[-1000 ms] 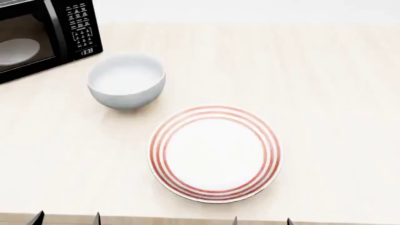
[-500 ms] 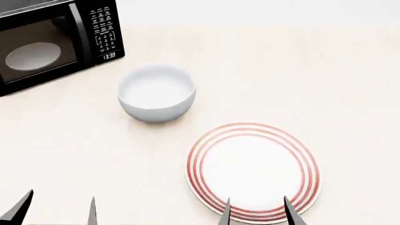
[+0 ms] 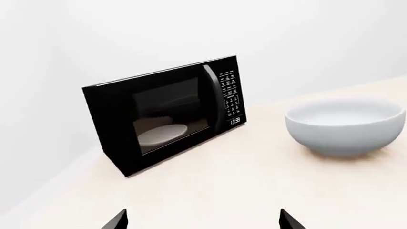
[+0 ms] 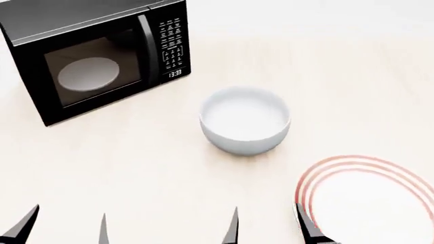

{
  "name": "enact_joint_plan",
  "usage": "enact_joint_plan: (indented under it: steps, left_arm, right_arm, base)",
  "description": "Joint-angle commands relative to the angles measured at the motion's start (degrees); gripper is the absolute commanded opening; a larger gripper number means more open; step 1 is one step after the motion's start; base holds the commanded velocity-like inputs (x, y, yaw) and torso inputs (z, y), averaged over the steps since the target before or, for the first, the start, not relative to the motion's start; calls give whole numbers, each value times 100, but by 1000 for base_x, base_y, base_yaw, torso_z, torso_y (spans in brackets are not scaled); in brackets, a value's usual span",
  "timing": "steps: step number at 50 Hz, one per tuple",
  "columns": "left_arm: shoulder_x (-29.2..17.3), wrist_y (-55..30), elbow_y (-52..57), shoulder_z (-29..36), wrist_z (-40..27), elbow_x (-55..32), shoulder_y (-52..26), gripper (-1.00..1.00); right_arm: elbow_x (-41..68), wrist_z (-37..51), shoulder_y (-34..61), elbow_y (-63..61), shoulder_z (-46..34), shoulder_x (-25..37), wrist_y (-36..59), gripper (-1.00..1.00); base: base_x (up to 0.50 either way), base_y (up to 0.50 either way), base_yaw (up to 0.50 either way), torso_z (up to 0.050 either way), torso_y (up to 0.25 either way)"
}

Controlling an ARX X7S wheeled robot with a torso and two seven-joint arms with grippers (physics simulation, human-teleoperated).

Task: Open the microwave.

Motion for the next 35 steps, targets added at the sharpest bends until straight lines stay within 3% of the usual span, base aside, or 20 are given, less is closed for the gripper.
enact_joint_plan:
  steps: [1,20,35]
  left_arm:
    - [-66,-23,-43,100,-99,-30,-36,100]
    - [-188,-100,73,174,-211,-114,-15,100]
    - [-264,-128,165,228,-295,-163,24,100]
  right_arm:
    - [81,57,48,-17,-124,73,25,100]
    - [212,136,131,11,-269,175,18,100]
    - [342,183,154,80,-329,237,-43,100]
  base:
    - [242,500,0,0,0]
    - [330,480,0,0,0]
    - [495,273,0,0,0]
